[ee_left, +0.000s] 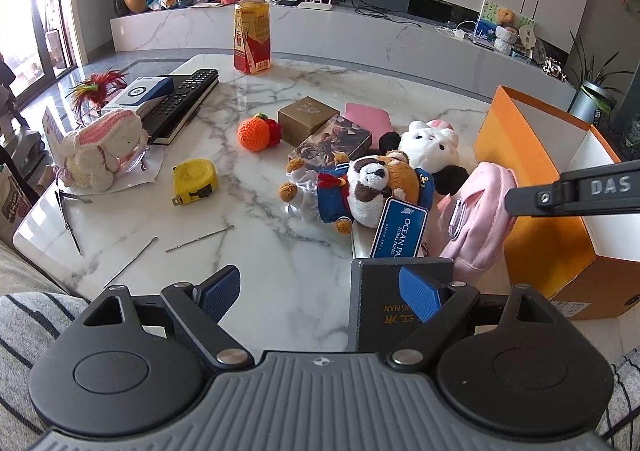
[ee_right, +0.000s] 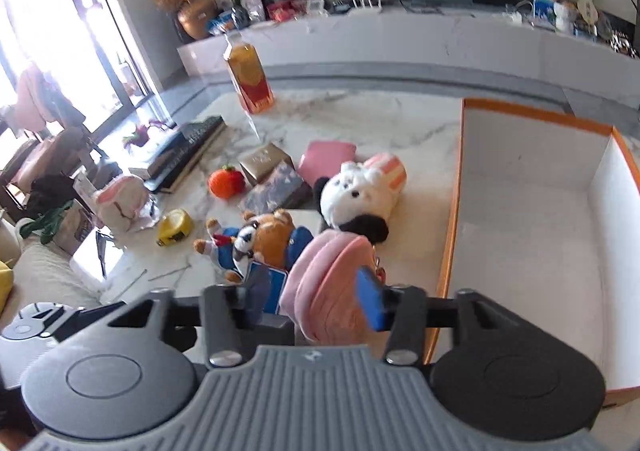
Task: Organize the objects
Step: 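Move right gripper to the pink bag while left gripper approaches the black box, then close right gripper on the pink bag and lift it while left grasps the black box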
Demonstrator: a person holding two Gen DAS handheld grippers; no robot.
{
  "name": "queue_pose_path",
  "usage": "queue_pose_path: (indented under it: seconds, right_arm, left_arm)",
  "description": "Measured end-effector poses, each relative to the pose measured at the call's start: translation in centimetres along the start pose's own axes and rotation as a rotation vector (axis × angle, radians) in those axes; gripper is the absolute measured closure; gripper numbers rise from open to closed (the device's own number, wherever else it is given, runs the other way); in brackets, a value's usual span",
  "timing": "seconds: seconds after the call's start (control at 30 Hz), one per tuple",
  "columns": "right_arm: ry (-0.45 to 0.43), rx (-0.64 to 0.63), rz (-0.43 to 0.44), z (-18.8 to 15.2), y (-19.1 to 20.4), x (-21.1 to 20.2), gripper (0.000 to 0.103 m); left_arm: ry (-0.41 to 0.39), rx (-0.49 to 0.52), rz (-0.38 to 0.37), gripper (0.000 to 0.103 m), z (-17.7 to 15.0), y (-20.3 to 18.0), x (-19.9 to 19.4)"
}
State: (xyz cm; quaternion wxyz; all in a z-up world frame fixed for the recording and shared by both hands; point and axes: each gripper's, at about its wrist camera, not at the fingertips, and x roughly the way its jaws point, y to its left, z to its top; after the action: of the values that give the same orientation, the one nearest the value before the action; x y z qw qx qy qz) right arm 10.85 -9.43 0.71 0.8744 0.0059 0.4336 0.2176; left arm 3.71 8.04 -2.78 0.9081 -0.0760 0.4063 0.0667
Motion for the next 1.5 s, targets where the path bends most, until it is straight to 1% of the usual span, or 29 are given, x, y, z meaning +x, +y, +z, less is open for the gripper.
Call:
queue_pose_path:
  seconds: [0.03,0.07,0.13,0.2,0.27,0.4,0.43,0.47,0.5,0.53,0.57,0.63,0.67,0.73,0.8,0.9,0.93,0.97,1.03,1.13,1.2,1.27,1.33,1.4,1.5]
  right_arm:
    - [0.012,0.007,-0.009,-0.1,0.0,0.7,0.076]
    - [0.017,0.017,-0.004,-0.2,-0.2,1.0,0.072]
    - [0.031,0.024,-0.004,-0.1,-0.2,1.8,0.068]
    - [0.033,0.025,-0.012,0.1,0.1,2.2,0.066]
    - [0.034,0.033,-0.024,0.3,0.3,2.6,0.056]
    - [0.058,0.083,-0.023,0.7,0.4,3.3,0.042]
    - [0.055,0.075,-0.032,0.8,0.6,3.5,0.035]
    - [0.05,0.055,-0.055,0.7,0.9,3.9,0.031]
    - [0.043,0.034,-0.085,0.7,1.2,4.3,0.031]
    - [0.042,0.024,-0.104,0.6,1.4,4.7,0.031]
    - [0.051,0.034,-0.105,0.5,1.2,5.1,0.032]
    - [0.07,0.077,-0.073,0.3,0.8,5.6,0.032]
    - [0.066,0.079,-0.073,0.3,0.7,5.7,0.032]
    - [0.055,0.068,-0.088,0.0,0.8,5.8,0.033]
    - [0.033,0.068,-0.108,-0.1,0.7,5.8,0.038]
    - [-0.003,0.06,-0.114,-0.3,0.6,5.7,0.048]
    - [-0.016,0.053,-0.114,-0.4,0.6,5.7,0.053]
    - [-0.022,0.053,-0.107,-0.4,0.6,5.6,0.06]
    - [-0.036,0.064,-0.096,-0.3,0.5,5.0,0.068]
    - [-0.104,0.045,-0.098,-0.3,0.4,3.3,0.072]
    - [-0.141,0.038,-0.101,-0.3,0.1,2.2,0.077]
    - [-0.171,0.036,-0.092,-0.3,-0.6,0.7,0.077]
    - [-0.193,0.041,-0.06,-0.3,-1.5,-0.8,0.077]
    - [-0.211,0.071,-0.025,-0.4,-2.5,-2.4,0.077]
    - [-0.245,0.101,0.024,-0.8,-3.7,-4.6,0.077]
  left_arm:
    - [0.004,-0.003,-0.003,0.001,0.0,0.1,0.0]
    - [0.007,-0.002,-0.004,0.001,0.0,0.1,0.1]
    - [0.007,0.005,-0.002,0.001,0.0,0.0,0.1]
    - [0.008,0.014,-0.004,0.001,-0.1,-0.2,0.1]
    - [0.011,0.022,-0.007,0.001,-0.2,-0.3,0.1]
    - [0.013,0.027,-0.009,0.001,-0.1,-0.3,0.1]
    - [0.013,0.027,-0.01,0.001,-0.1,-0.4,0.1]
    - [0.013,0.03,-0.009,0.001,-0.1,-0.4,0.1]
    - [0.013,0.034,-0.007,0.001,-0.2,-0.5,0.1]
    - [0.014,0.041,-0.004,0.001,-0.2,-0.6,0.1]
    - [0.015,0.046,-0.002,0.001,-0.2,-0.6,0.2]
    - [0.017,0.051,0.0,0.001,-0.4,-0.7,0.3]
    - [0.021,0.056,-0.001,0.001,-0.4,-0.8,0.4]
    - [0.036,0.071,-0.026,0.001,-0.5,-1.2,0.8]
    - [0.039,0.092,-0.058,0.001,-0.7,-1.6,0.9]
    - [0.029,0.124,-0.09,0.001,-0.9,-2.3,0.8]
    - [0.026,0.131,-0.101,0.001,-1.0,-2.5,0.8]
    - [0.025,0.131,-0.112,0.001,-1.0,-2.6,0.9]
    - [0.042,0.121,-0.125,0.0,-1.0,-2.8,1.3]
    - [0.061,0.085,-0.145,0.0,-1.2,-3.1,1.9]
    - [0.057,0.106,-0.146,0.0,-1.4,-3.8,2.2]
    - [0.053,0.143,-0.143,0.0,-1.6,-4.8,2.4]
    - [0.06,0.173,-0.122,0.0,-1.8,-5.7,3.0]
    - [0.074,0.202,-0.073,0.0,-1.9,-6.6,3.8]
    - [0.063,0.236,0.011,0.0,-2.1,-7.5,4.5]
